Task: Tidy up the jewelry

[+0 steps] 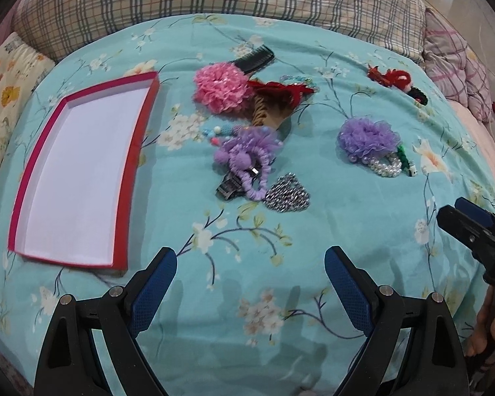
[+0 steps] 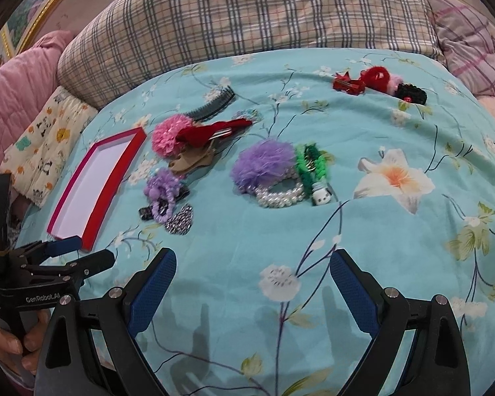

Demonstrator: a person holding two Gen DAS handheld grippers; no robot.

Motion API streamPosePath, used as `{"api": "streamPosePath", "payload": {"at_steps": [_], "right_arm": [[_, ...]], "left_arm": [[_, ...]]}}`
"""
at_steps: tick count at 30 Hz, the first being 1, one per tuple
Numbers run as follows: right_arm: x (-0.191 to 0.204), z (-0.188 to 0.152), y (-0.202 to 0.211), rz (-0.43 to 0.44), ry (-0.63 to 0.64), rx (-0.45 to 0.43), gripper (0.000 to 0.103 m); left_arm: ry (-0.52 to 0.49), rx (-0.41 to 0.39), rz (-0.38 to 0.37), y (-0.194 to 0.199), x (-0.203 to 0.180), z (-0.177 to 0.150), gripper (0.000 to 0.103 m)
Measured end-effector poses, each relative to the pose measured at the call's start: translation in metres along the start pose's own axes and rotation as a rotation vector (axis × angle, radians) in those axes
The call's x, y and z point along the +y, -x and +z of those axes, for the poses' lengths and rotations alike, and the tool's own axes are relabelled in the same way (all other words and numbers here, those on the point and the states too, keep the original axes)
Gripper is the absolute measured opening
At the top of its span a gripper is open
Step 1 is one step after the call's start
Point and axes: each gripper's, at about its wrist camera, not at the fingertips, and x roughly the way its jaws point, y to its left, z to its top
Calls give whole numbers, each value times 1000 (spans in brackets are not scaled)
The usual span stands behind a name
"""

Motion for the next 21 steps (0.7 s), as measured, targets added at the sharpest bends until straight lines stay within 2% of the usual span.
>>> {"api": "streamPosePath", "payload": {"at_steps": [4, 6, 9, 11, 12, 16, 21], "right_arm": [[-10, 8, -3, -8, -21, -7, 93], [-15, 12, -5, -18, -28, -12, 89], [-26, 20, -11, -31, -48, -8, 78], [-34, 25, -16, -36, -65, -13, 66], [-38, 28, -19, -34, -77, -11, 63], [-51, 40, -36, -31, -109, 27, 43], [-62, 51, -55, -28, -124, 56, 36]], "left_arm": [[-16, -22, -21, 0, -4, 9, 92], [-22, -35, -41, -1, -7, 16, 92], [-39, -53, -74, -4, -14, 27, 92], [-55, -63, -104, -8, -20, 36, 92], [-58, -60, -116, -12, -23, 40, 91], [-71, -32, -166, -33, -30, 59, 91], [-75, 15, -231, -67, -39, 87, 90]]}}
